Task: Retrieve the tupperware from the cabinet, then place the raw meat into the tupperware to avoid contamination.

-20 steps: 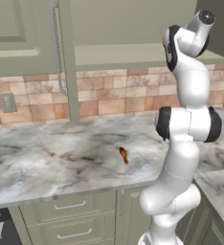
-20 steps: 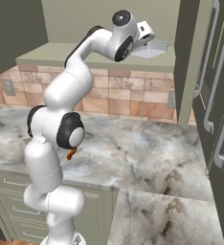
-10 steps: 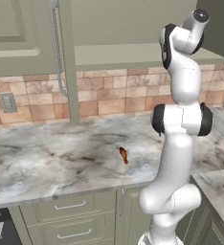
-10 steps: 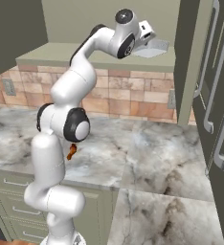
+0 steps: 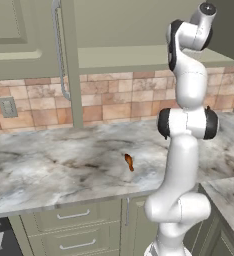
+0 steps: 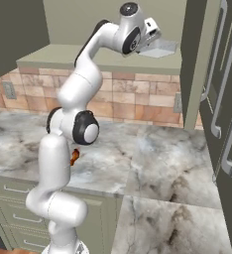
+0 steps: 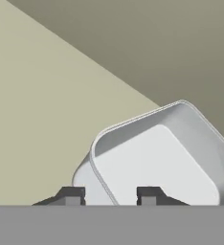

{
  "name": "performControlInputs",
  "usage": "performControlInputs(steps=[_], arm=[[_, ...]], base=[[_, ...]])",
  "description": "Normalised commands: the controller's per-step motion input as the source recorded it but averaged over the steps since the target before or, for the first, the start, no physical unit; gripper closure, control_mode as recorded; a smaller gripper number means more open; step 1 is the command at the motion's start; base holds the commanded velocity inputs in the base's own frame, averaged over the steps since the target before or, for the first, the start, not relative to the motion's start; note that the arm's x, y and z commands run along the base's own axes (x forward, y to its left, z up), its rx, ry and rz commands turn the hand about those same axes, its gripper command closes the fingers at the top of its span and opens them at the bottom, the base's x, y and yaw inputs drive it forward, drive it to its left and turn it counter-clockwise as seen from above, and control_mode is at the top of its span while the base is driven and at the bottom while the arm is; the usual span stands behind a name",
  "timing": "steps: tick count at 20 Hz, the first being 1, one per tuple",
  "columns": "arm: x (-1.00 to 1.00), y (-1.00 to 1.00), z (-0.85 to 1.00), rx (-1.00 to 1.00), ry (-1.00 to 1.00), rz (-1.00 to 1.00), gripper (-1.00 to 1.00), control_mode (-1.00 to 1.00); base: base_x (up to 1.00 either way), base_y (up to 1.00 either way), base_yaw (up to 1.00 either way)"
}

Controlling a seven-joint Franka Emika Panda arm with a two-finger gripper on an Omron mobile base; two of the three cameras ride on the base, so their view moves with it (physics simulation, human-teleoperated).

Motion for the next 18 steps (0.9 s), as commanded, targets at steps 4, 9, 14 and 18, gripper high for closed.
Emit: performControlInputs(steps=[4,9,14,18], arm=[[-0.24,-0.06,0.0,0.0,-0.07,0.0,1.0,-1.0],[-0.67,0.05,-0.07,0.0,-0.12,0.0,1.0,-1.0],[-0.89,0.35,-0.16,0.0,-0.1,0.0,1.0,-1.0],[-1.0,0.54,-0.49,-0.02,-0.13,0.03,1.0,-1.0]], base=[[0.0,0.0,0.0],[0.0,0.0,0.0],[0.0,0.0,0.0],[0.0,0.0,0.0]])
